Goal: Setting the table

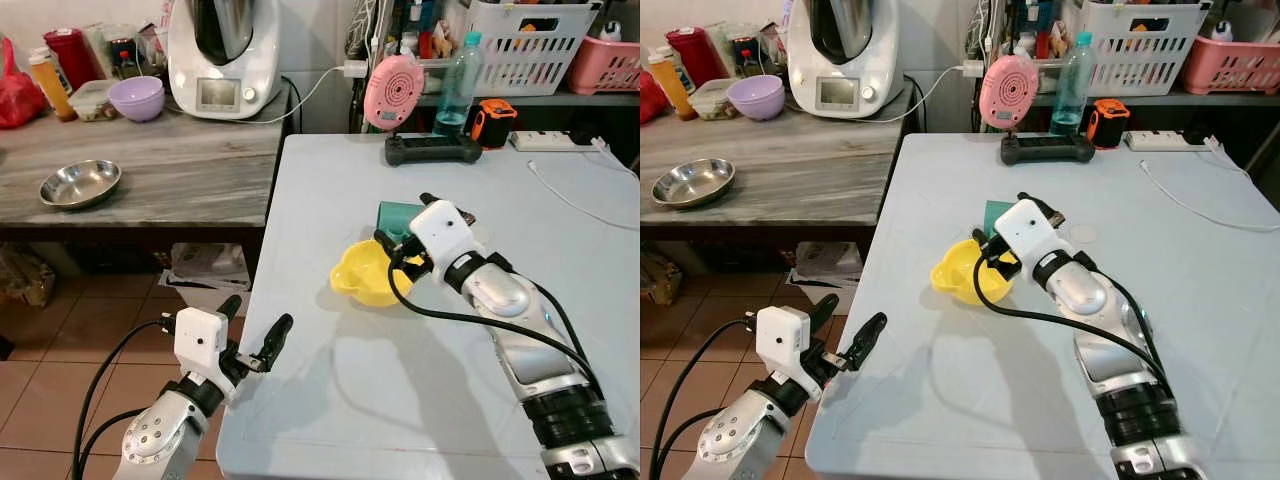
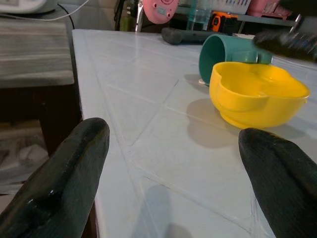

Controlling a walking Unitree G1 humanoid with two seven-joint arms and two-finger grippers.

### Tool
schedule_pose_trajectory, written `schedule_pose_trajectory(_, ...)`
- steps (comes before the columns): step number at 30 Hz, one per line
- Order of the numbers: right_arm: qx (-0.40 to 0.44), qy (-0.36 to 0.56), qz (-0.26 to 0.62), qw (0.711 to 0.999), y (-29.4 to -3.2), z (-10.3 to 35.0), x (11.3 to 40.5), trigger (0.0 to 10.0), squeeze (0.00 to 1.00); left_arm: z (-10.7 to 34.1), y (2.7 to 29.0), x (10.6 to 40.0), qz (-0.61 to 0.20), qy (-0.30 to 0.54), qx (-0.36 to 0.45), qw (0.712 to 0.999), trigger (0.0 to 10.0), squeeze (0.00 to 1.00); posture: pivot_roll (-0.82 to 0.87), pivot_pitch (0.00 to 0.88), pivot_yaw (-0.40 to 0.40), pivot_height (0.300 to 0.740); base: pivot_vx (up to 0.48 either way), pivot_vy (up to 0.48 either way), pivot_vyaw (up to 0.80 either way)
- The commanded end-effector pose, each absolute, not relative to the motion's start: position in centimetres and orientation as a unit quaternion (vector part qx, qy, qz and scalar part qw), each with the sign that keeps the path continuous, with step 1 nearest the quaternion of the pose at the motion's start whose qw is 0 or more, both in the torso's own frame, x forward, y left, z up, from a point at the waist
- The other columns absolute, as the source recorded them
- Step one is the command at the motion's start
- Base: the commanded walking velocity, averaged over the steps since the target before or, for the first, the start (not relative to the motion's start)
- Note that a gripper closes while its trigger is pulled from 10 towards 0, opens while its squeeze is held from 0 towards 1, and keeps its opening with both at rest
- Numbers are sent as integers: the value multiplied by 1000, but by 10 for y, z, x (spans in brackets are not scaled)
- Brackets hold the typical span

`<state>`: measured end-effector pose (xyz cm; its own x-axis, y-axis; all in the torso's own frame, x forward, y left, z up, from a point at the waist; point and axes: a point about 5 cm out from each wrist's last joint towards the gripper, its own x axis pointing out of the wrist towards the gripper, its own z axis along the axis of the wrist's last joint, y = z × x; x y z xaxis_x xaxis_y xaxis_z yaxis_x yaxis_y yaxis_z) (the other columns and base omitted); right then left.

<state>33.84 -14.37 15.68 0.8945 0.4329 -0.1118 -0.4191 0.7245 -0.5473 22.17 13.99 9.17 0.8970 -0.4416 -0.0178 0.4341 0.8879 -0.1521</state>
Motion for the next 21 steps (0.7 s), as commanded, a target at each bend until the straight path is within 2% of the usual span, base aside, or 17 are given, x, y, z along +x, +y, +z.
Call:
schedule_pose_trajectory(1, -302, -4, 227, 926, -142, 155, 343, 10000, 0, 90, 141, 221, -227, 35, -76, 970, 10000, 0, -103, 37, 43, 740, 0, 0, 0)
schedule_pose_trajectory(11, -320, 29, 210, 923, -144, 140, 357, 10000, 0, 89, 140, 216, -232, 43, -86, 968, 10000, 0, -81, 54, 44, 740, 0, 0, 0)
schedule_pose_trajectory(12, -322, 30, 210, 923, -145, 140, 357, 7765, 0, 89, 140, 216, -233, 43, -86, 968, 10000, 0, -78, 56, 42, 740, 0, 0, 0)
schedule_pose_trajectory(13, -323, 31, 209, 923, -145, 139, 357, 4902, 0, 89, 140, 215, -233, 44, -86, 968, 10000, 0, -78, 56, 42, 740, 0, 0, 0)
schedule_pose_trajectory(14, -325, 33, 209, 922, -146, 138, 358, 3843, 0, 89, 140, 215, -233, 45, -85, 968, 10000, 0, -76, 55, 43, 740, 0, 0, 0)
schedule_pose_trajectory(15, -327, 33, 208, 921, -146, 138, 359, 3843, 0, 89, 140, 215, -233, 46, -86, 968, 10000, 0, -76, 55, 43, 740, 0, 0, 0)
schedule_pose_trajectory(16, -328, 34, 206, 921, -146, 136, 360, 0, 0, 89, 140, 214, -233, 46, -86, 968, 10000, 0, -74, 55, 43, 740, 0, 0, 0)
schedule_pose_trajectory(21, -333, 34, 208, 919, -146, 133, 362, 0, 0, 89, 141, 213, -232, 48, -84, 968, 10000, 0, -70, 51, 42, 740, 0, 0, 0)
